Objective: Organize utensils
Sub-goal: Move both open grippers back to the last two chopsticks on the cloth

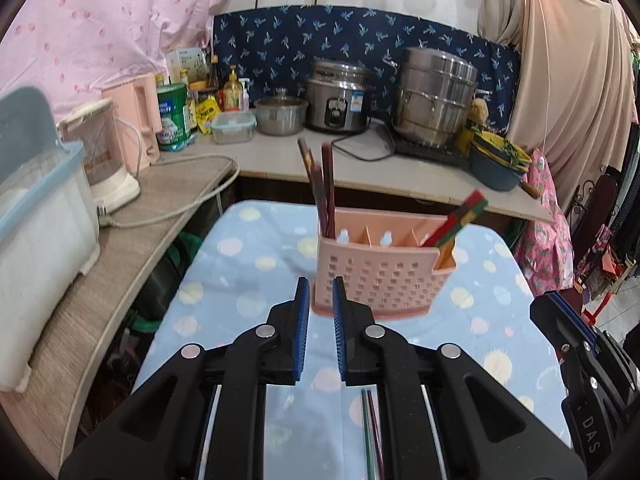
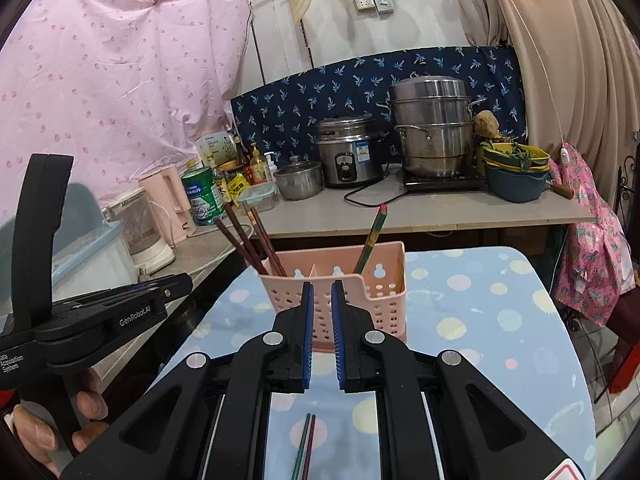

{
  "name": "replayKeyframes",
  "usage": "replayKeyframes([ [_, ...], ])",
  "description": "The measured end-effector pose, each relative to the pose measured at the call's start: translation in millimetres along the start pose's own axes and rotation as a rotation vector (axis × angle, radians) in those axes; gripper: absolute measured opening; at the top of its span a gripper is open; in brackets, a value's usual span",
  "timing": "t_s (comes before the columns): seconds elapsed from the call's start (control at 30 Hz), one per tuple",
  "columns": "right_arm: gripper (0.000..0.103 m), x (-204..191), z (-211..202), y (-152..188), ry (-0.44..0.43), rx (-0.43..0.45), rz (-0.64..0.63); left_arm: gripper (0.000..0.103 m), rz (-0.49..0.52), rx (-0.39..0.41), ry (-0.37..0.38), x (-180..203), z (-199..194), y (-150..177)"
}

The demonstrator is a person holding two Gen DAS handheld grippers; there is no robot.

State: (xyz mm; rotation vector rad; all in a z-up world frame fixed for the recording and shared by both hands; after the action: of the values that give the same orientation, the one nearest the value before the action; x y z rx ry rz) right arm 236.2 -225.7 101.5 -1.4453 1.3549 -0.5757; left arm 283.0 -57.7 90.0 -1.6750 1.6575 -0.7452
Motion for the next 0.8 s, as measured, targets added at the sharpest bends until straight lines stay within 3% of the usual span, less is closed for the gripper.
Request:
replayKeyframes([
  [0.17,0.010,-7.5,-15.3,35.9,0.002,-0.038,0.006,0.011,0.027,-0.040,-0.007,-0.4,-2.0,36.9],
  [0.3,0.010,-8.3,-25.0,65.6,0.012,-0.075,0.021,0.019,0.030,-0.077,-0.005,-2.4,-1.1,65.7],
  [0.8,0.010,-9.5,-49.3,177.6,0.028,-0.250,0.072,0.019,0.070,-0.228,-0.008,-9.8,3.7,174.7],
])
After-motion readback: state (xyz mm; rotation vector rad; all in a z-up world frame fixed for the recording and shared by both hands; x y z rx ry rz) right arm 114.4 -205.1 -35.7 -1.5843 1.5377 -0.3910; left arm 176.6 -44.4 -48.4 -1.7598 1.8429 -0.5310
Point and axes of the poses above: each gripper's, at about its wrist camera, not at the fingertips, and z roughly the way its jaws point, x to its right, y to its underside, the point moved 8 cm from there along z, roughly the way its jaws point, and after that the axes turned 13 degrees about -y, right-handed, at the moved point
